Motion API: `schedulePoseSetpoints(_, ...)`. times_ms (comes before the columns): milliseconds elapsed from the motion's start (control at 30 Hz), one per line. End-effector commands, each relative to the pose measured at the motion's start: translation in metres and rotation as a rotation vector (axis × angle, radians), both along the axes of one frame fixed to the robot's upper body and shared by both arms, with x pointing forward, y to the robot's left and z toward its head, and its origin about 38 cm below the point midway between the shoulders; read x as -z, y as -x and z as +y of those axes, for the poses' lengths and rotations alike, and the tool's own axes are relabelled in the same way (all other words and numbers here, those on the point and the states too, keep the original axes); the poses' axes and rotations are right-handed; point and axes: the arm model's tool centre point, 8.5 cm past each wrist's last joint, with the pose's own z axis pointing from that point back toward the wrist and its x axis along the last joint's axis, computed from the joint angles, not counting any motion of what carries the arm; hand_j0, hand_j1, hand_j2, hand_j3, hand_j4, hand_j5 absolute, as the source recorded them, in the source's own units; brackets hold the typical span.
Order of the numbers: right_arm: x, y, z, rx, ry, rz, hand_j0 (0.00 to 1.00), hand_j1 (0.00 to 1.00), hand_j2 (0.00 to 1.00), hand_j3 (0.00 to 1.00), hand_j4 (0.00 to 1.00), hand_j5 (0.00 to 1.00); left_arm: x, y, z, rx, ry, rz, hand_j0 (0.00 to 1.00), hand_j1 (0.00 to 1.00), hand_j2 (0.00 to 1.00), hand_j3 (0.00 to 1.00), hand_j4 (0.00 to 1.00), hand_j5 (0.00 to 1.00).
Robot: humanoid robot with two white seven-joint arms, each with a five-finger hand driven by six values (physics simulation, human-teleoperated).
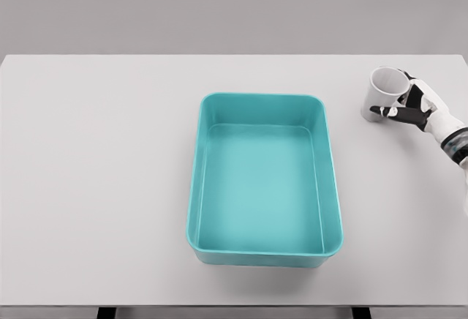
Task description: Put the paper cup into the basket with your right arm
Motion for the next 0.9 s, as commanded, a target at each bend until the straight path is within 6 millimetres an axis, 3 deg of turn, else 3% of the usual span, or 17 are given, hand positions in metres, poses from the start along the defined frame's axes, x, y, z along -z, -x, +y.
schedulePoseSetpoints(0, 0.000, 0.000, 0.000, -0.002, 0.004, 0.000, 0.62, 0.62, 0.62, 0.62, 0.62, 0.62, 0.000, 0.000, 0.000, 0.000, 0.000, -0.001, 1.00, 1.00, 1.00, 1.00, 1.00, 1.00)
schedulePoseSetpoints(300, -0.010, 0.000, -0.004, -0.007, 0.029, -0.034, 0.52, 0.52, 0.52, 0.52, 0.52, 0.52, 0.000, 0.000, 0.000, 0.000, 0.000, -0.001, 1.00, 1.00, 1.00, 1.00, 1.00, 1.00)
schedulePoseSetpoints(567, -0.041, -0.002, 0.007, -0.062, 0.068, -0.183, 0.48, 0.48, 0.48, 0.48, 0.48, 0.48, 0.000, 0.000, 0.000, 0.000, 0.000, -0.001, 1.00, 1.00, 1.00, 1.00, 1.00, 1.00)
schedulePoseSetpoints(867, -0.081, 0.025, 0.024, -0.146, 0.123, -0.338, 0.46, 0.46, 0.46, 0.46, 0.46, 0.46, 0.000, 0.000, 0.000, 0.000, 0.000, -0.001, 1.00, 1.00, 1.00, 1.00, 1.00, 1.00)
